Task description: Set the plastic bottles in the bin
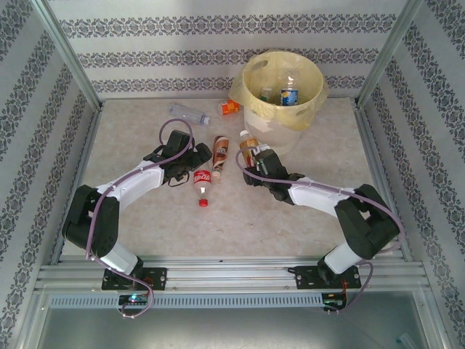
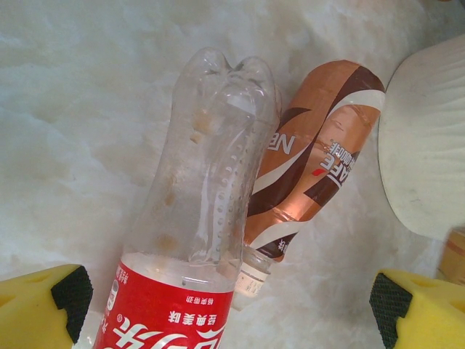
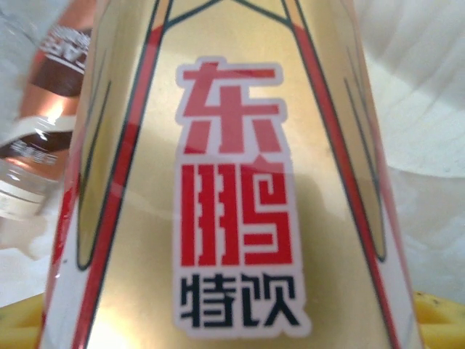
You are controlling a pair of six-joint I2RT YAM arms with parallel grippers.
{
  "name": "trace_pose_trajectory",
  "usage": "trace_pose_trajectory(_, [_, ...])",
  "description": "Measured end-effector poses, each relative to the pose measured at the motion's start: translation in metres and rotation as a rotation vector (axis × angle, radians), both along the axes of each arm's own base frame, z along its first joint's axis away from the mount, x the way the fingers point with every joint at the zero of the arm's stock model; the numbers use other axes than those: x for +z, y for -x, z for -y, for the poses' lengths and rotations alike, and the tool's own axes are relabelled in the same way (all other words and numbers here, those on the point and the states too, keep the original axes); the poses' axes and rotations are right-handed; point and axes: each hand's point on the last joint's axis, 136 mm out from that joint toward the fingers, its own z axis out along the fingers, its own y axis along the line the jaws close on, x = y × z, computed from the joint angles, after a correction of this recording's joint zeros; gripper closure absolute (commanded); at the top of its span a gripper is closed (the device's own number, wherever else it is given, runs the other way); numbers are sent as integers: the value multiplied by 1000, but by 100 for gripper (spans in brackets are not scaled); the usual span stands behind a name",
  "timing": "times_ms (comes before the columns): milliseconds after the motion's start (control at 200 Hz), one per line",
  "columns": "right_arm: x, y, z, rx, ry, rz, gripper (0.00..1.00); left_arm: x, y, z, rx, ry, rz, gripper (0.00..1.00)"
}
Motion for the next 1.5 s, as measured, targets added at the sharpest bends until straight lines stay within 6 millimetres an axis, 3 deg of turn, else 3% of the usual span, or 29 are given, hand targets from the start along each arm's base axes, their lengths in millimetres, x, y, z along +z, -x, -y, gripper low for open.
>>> trace_pose_trajectory(350, [88, 13, -24, 135, -174, 146, 49, 6, -3, 2, -41, -20, 36, 0])
trace_pose_trajectory(620, [188, 6, -41, 229, -297, 306, 48, 52, -4, 13, -122, 53, 237, 0])
trace_pose_trajectory(779, [245, -13, -22, 207, -351, 385, 47, 79, -4, 30, -231, 101, 352, 0])
trace_pose_trajectory(929, [287, -39, 9, 142, -362, 433, 47, 88, 0, 44, -312, 103, 399, 0])
trace_pose_trajectory(1034, [297, -60, 30, 84, -341, 422, 46, 91, 1, 48, -336, 106, 417, 0])
trace_pose_trajectory(1204, [297, -90, 65, -17, -291, 368, 44, 93, 1, 50, -346, 101, 427, 0])
trace_pose_trajectory(1499, [258, -132, 124, -190, -163, 239, 35, 93, 1, 50, -344, 96, 429, 0])
